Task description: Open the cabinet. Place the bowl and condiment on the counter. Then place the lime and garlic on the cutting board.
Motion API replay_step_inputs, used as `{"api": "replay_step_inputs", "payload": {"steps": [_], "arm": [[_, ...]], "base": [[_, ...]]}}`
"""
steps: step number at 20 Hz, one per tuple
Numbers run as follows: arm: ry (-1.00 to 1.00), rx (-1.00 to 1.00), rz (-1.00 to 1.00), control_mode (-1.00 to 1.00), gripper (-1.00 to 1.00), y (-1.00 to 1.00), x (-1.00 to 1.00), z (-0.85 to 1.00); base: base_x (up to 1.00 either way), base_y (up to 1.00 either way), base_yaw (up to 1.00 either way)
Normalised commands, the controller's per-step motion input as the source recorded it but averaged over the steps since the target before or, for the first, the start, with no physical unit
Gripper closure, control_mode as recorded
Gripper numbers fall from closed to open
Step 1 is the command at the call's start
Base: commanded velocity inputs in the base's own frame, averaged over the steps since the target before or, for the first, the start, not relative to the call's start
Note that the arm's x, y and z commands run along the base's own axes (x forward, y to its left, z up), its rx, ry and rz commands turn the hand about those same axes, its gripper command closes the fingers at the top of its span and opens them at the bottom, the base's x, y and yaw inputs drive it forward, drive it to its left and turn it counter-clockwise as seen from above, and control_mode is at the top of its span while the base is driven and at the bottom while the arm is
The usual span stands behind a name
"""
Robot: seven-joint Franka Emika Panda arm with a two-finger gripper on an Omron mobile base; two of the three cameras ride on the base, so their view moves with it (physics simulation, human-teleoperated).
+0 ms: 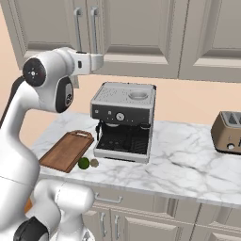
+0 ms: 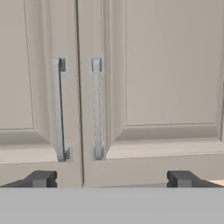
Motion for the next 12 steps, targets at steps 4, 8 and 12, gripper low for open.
{"api": "replay_step_inputs", "payload": {"steps": [4, 8, 12], "arm": [[0.00, 0.00, 0.00, -1.00, -1.00, 0.00, 0.11, 0.00], [0.00, 0.00, 0.00, -1.00, -1.00, 0.00, 0.11, 0.06], [0.00, 0.00, 0.00, -1.00, -1.00, 0.00, 0.15, 0.14]], "base": [[0.00, 0.00, 0.00], [0.00, 0.00, 0.00], [0.00, 0.00, 0.00]]}}
